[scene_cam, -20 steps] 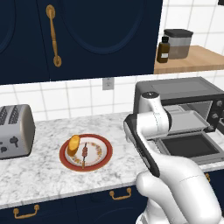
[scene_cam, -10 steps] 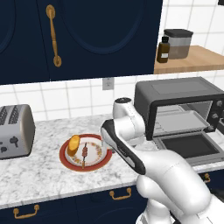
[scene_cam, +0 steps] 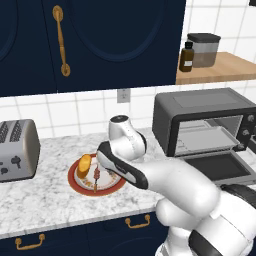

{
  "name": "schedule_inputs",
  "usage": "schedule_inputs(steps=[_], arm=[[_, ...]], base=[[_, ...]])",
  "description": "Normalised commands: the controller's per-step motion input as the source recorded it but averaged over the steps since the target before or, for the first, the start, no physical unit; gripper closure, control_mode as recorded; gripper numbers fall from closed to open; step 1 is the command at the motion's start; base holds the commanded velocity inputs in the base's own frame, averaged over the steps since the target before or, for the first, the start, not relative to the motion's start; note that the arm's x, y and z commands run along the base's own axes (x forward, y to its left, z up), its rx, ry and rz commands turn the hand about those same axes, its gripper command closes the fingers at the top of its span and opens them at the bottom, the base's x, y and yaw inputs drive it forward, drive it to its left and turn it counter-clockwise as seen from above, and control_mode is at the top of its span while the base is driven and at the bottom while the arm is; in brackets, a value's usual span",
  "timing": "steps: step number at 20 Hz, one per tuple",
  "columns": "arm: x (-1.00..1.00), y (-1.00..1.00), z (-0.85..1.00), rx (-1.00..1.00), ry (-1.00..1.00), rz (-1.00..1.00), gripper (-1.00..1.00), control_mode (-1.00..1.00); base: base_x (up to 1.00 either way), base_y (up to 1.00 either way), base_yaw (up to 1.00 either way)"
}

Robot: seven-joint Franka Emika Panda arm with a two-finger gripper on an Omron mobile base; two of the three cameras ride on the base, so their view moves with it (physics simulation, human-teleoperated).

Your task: Pick up the kebab skewer and baguette bread, and place them inside the toaster oven. Close the toaster oven door and start by setting the timer.

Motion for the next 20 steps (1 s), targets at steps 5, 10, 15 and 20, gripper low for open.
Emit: schedule_inputs(steps=[5, 10, 15, 20], arm=[[0.45, 0.47, -0.09, 0.00, 0.00, -0.04, -1.00, -1.00], [0.14, 0.42, -0.34, 0.00, 0.00, 0.00, -1.00, -1.00], [0.00, 0.26, -0.29, 0.00, 0.00, 0.00, -1.00, -1.00], [0.00, 0.21, -0.11, 0.00, 0.00, 0.00, -1.00, -1.00]], base=[[0.00, 0.00, 0.00], [0.00, 0.00, 0.00], [0.00, 0.00, 0.00], [0.00, 0.00, 0.00]])
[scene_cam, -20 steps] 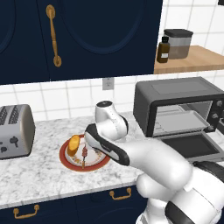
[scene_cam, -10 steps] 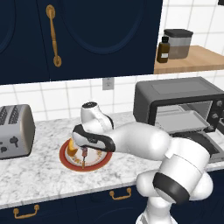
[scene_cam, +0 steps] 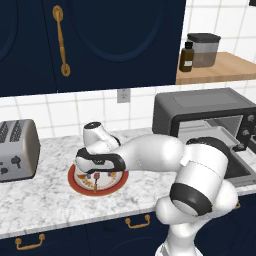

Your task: Pick up the kebab skewer and baguette bread, and place them inside the toaster oven. Close the toaster oven door and start by setting the timer.

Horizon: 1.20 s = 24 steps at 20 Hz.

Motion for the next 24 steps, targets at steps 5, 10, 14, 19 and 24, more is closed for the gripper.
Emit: schedule_inputs(steps=[5, 10, 14, 19, 24], arm=[[0.17, 0.08, -0.14, 0.00, 0.00, 0.00, -1.00, -1.00], [0.26, 0.00, -0.26, 0.00, -0.01, 0.00, -1.00, -1.00], [0.33, 0.10, -0.13, 0.00, 0.00, -0.01, -1.00, -1.00], [0.30, 0.02, -0.14, 0.00, 0.00, 0.00, -1.00, -1.00], [0.21, 0.02, -0.28, 0.00, 0.00, 0.00, -1.00, -1.00]], base=[[0.00, 0.00, 0.00], [0.00, 0.00, 0.00], [0.00, 0.00, 0.00], [0.00, 0.00, 0.00], [0.00, 0.00, 0.00]])
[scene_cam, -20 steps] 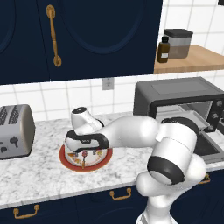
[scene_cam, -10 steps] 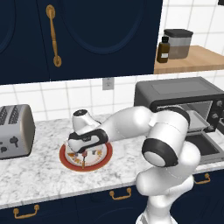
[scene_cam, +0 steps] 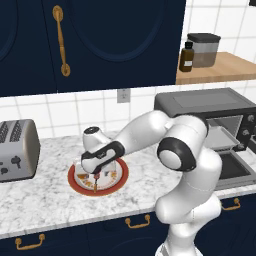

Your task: Pick up the kebab skewer and baguette bread, and place them inside the toaster oven. Close the toaster oven door and start by setting the timer.

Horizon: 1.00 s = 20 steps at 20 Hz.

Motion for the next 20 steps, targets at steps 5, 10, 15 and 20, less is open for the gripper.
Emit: schedule_inputs(steps=[5, 10, 15, 20], arm=[[0.10, 0.02, -0.20, 0.00, 0.00, 0.00, -1.00, -1.00], [0.00, 0.01, -0.09, 0.00, 0.00, 0.00, 1.00, -1.00], [0.00, 0.00, 0.00, 0.00, 0.01, 0.00, 1.00, -1.00], [-0.01, 0.00, -0.32, 0.00, -0.01, 0.00, 1.00, -1.00]], base=[[0.00, 0.00, 0.00], [0.00, 0.00, 0.00], [0.00, 0.00, 0.00], [0.00, 0.00, 0.00]])
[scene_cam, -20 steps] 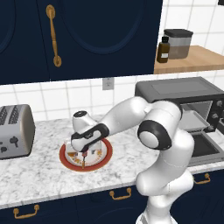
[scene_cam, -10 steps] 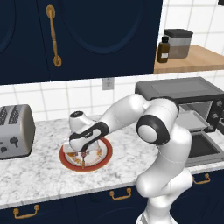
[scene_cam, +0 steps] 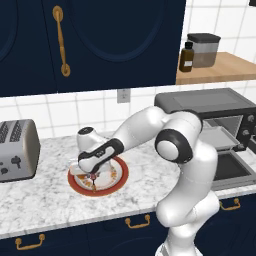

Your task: Pick up the kebab skewer and baguette bread, and place them inside the toaster oven. Close the toaster oven door and start by setting the timer.

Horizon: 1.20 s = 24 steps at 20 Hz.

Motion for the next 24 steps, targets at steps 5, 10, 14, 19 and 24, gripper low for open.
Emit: schedule_inputs(steps=[5, 10, 14, 19, 24], arm=[[-0.02, 0.00, -0.56, 0.00, -0.12, -0.02, 1.00, -1.00], [-0.08, -0.48, 0.71, 0.10, 0.00, -0.05, 1.00, -1.00], [-0.37, -0.73, 0.56, 0.08, -0.02, -0.04, 1.00, -1.00], [-0.61, -0.76, 0.20, 0.04, -0.11, -0.17, 1.00, -1.00], [-0.62, -0.51, 0.74, 0.10, -0.03, -0.23, 1.00, -1.00]], base=[[0.00, 0.00, 0.00], [0.00, 0.00, 0.00], [0.00, 0.00, 0.00], [0.00, 0.00, 0.00], [0.00, 0.00, 0.00]])
